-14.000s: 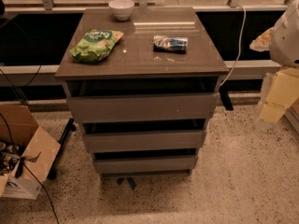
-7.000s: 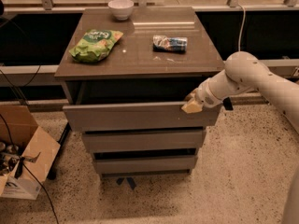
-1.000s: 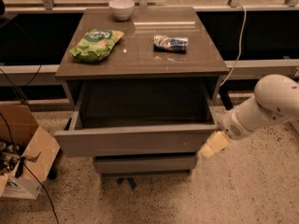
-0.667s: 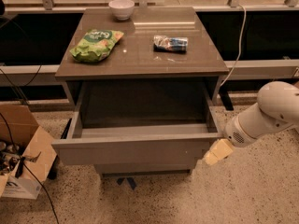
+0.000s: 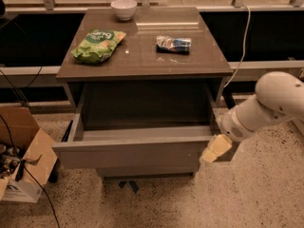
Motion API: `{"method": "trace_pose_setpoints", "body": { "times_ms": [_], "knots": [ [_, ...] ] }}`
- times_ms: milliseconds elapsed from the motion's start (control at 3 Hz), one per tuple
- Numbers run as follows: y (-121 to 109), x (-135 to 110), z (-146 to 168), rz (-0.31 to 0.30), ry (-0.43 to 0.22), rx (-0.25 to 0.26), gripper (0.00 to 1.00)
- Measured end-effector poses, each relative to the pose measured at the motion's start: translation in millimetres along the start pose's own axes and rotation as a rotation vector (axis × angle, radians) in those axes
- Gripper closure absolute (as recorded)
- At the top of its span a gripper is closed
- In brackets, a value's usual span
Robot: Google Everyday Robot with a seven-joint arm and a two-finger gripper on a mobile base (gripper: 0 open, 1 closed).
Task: Open top drawer
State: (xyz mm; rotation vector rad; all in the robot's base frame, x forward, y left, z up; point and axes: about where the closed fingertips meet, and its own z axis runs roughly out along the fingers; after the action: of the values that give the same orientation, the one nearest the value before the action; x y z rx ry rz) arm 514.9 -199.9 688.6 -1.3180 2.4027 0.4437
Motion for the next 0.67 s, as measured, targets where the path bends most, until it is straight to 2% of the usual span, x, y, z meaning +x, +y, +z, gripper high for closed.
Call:
{"method": "trace_pose_setpoints", "body": {
  "times_ms": [333, 667],
  "knots": [
    [18.5, -48.8, -15.7, -0.224, -0.021, -0.008, 0.00],
    [27.4, -51.8, -20.3, -0.268, -0.029, -0.062, 0.00]
  ]
}}
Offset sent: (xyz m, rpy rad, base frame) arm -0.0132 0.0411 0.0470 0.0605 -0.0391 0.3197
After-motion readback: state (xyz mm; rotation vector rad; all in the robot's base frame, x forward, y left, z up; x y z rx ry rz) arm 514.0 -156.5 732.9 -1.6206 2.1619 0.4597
